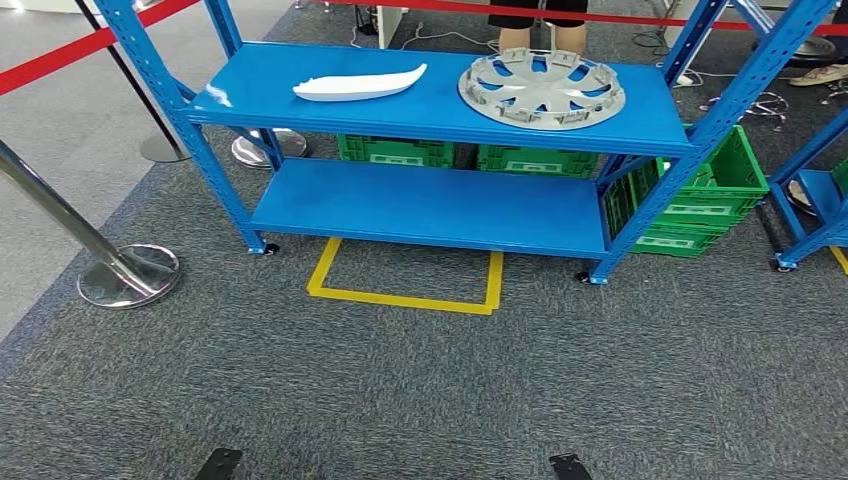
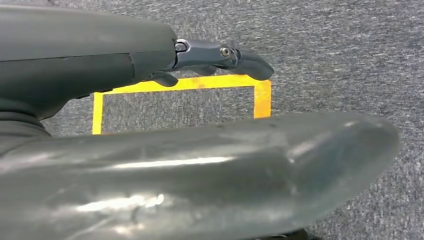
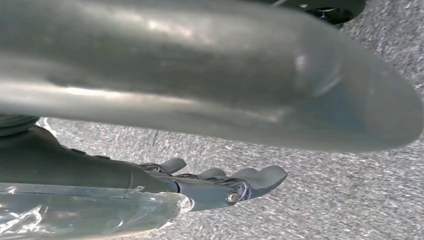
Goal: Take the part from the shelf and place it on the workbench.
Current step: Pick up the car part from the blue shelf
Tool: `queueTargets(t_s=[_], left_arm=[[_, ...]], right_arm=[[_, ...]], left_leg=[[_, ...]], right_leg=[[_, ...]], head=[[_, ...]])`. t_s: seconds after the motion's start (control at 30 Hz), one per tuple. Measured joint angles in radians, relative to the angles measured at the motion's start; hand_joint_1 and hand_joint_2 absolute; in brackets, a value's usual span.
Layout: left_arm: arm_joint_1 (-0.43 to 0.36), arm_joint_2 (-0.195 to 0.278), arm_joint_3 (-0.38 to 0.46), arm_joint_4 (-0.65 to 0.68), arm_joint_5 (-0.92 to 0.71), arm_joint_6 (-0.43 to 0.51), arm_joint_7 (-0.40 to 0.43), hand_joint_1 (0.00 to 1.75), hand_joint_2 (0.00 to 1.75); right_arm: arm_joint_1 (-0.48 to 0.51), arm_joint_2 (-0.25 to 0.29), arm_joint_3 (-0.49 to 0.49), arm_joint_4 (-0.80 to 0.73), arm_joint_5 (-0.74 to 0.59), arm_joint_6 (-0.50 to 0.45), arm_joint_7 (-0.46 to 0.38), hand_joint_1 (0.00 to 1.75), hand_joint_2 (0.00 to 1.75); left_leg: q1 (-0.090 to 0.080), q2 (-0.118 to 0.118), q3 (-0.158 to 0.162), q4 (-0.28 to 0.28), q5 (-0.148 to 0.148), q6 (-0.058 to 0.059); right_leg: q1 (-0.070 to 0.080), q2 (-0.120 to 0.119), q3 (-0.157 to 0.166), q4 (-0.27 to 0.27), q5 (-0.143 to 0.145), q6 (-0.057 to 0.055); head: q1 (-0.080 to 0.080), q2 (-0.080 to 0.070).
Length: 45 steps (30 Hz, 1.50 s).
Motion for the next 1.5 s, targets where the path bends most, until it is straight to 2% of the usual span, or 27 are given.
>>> queueTargets(t_s=[0.07,0.17,0.3,0.43,0.57,0.7,0.87,1.1,1.2,1.33,1.5], left_arm=[[0.0,0.001,0.001,0.0,0.0,-0.002,0.0,0.0,0.0],[0.0,0.001,0.001,0.0,0.0,-0.003,0.0,0.0,0.0],[-0.001,0.002,0.004,0.0,0.008,0.002,-0.015,0.0,1.75],[-0.006,0.003,0.025,0.0,0.035,0.006,-0.06,0.0,1.75],[-0.018,0.004,0.047,0.0,0.053,0.012,-0.109,0.0,1.75],[-0.032,0.005,0.064,0.0,0.063,0.014,-0.119,0.0,1.75],[-0.037,0.006,0.077,0.0,0.061,0.027,-0.078,0.0,1.75],[-0.035,0.005,0.077,0.0,0.057,0.028,-0.061,0.0,1.75],[-0.023,0.003,0.082,0.0,0.046,0.026,-0.013,0.0,1.75],[-0.016,0.0,0.093,0.0,0.04,0.022,0.004,0.0,1.75],[-0.017,-0.004,0.089,0.0,-0.017,-0.017,0.049,0.0,1.75]], right_arm=[[0.0,0.0,0.0,0.0,0.002,-0.001,0.005,0.0,0.0],[0.0,0.0,0.0,0.0,0.004,-0.003,0.008,0.0,0.0],[0.001,0.0,0.0,0.0,0.006,-0.004,0.009,0.0,0.0],[0.002,0.0,0.0,0.0,0.008,-0.004,0.01,0.0,1.75],[0.004,0.0,0.0,0.0,0.012,-0.005,0.013,0.0,1.75],[0.005,0.0,0.0,0.0,0.014,-0.001,0.016,0.0,1.75],[0.003,0.0,-0.002,0.0,-0.019,0.023,0.002,0.0,1.75],[-0.001,0.0,-0.011,0.0,-0.033,0.026,-0.008,0.0,1.75],[-0.037,-0.005,-0.043,0.0,-0.061,0.04,-0.034,0.0,1.75],[-0.066,-0.009,-0.065,0.0,-0.064,0.044,-0.045,0.0,1.75],[-0.124,-0.021,-0.064,-0.002,-0.027,0.036,-0.147,0.0,1.75]], left_leg=[[-0.001,0.0,0.0,0.0,0.0,0.002],[-0.001,0.0,0.0,0.0,0.001,0.003],[-0.001,0.0,0.0,0.0,0.001,0.002],[0.001,0.0,0.0,0.0,0.003,0.0],[0.002,0.0,0.0,0.0,0.003,-0.001],[0.002,0.0,0.0,0.0,0.004,-0.002],[0.002,0.0,0.0,0.0,0.004,-0.002],[0.002,0.0,-0.001,0.0,0.004,-0.002],[0.002,0.0,-0.001,0.0,0.004,-0.001],[0.002,0.0,-0.002,0.0,0.005,-0.001],[0.001,0.001,-0.006,0.0,0.007,-0.002]], right_leg=[[-0.002,0.0,0.003,-0.002,0.002,0.011],[-0.002,0.0,0.003,-0.002,0.002,0.012],[-0.001,0.0,0.001,0.0,0.001,0.013],[0.001,0.0,0.0,0.002,0.001,0.012],[0.001,0.0,-0.001,0.003,0.001,0.012],[0.001,0.0,-0.001,0.003,0.001,0.012],[0.001,0.0,0.0,0.004,0.001,0.012],[0.001,0.0,0.0,0.004,0.001,0.012],[0.001,0.0,-0.001,0.004,0.001,0.012],[0.001,0.0,-0.001,0.004,0.001,0.012],[0.0,0.001,-0.005,0.005,0.004,0.012]], head=[[0.0,0.0],[-0.001,0.0],[-0.001,0.0],[-0.001,0.0],[-0.001,0.0],[-0.001,0.0],[0.0,0.0],[-0.001,0.0],[-0.001,0.0],[-0.001,0.0],[-0.001,0.0]])
